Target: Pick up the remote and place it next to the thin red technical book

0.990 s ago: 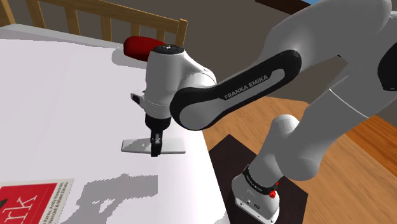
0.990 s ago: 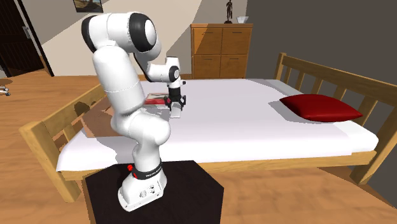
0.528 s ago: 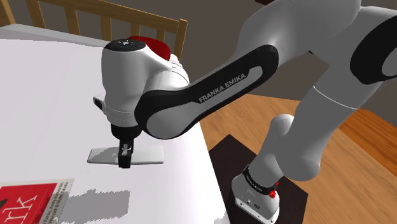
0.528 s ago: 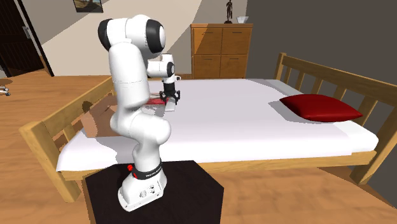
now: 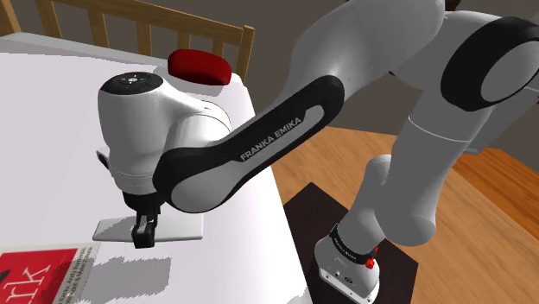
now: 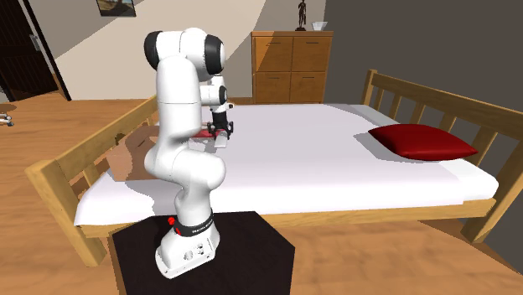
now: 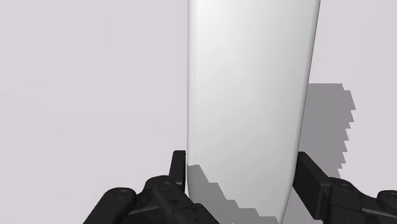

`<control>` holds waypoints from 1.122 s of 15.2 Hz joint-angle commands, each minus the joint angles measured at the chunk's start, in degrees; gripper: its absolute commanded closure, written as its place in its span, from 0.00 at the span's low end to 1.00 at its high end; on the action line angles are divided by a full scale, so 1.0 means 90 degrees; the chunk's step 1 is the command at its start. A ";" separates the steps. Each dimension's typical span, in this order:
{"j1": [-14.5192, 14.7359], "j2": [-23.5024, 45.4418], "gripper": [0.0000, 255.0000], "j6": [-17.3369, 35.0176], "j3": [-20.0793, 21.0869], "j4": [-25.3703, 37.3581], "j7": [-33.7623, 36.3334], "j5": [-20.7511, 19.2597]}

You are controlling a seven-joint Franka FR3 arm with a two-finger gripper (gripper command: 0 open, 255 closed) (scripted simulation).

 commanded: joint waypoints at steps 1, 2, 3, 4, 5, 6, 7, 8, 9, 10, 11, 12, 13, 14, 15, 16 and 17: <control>0.0019 0.0138 1.00 0.0172 -0.0013 -0.0039 0.0060 -0.0074; 0.0025 0.0198 1.00 0.0248 -0.0022 -0.0060 0.0083 -0.0107; 0.0033 0.0259 1.00 0.0325 -0.0032 -0.0080 0.0107 -0.0141; 0.0040 0.0320 1.00 0.0401 -0.0042 -0.0099 0.0131 -0.0176; 0.0048 0.0383 1.00 0.0477 -0.0054 -0.0116 0.0156 -0.0211; 0.0057 0.0447 1.00 0.0552 -0.0066 -0.0132 0.0182 -0.0248; 0.0066 0.0512 1.00 0.0626 -0.0079 -0.0146 0.0208 -0.0285; 0.0078 0.0587 1.00 0.0711 -0.0095 -0.0160 0.0238 -0.0328; 0.0078 0.0586 1.00 0.0711 -0.0096 -0.0161 0.0237 -0.0328; 0.0079 0.0587 1.00 0.0711 -0.0096 -0.0161 0.0238 -0.0328; 0.0079 0.0587 1.00 0.0711 -0.0096 -0.0160 0.0238 -0.0328; 0.0079 0.0587 1.00 0.0711 -0.0096 -0.0160 0.0238 -0.0328; 0.0079 0.0587 1.00 0.0711 -0.0096 -0.0160 0.0238 -0.0328; 0.0079 0.0587 1.00 0.0711 -0.0096 -0.0160 0.0238 -0.0328; 0.0079 0.0587 1.00 0.0711 -0.0096 -0.0160 0.0238 -0.0328; 0.0079 0.0587 1.00 0.0711 -0.0096 -0.0160 0.0238 -0.0328; 0.0079 0.0587 0.00 0.0711 -0.0096 -0.0160 0.0238 -0.0328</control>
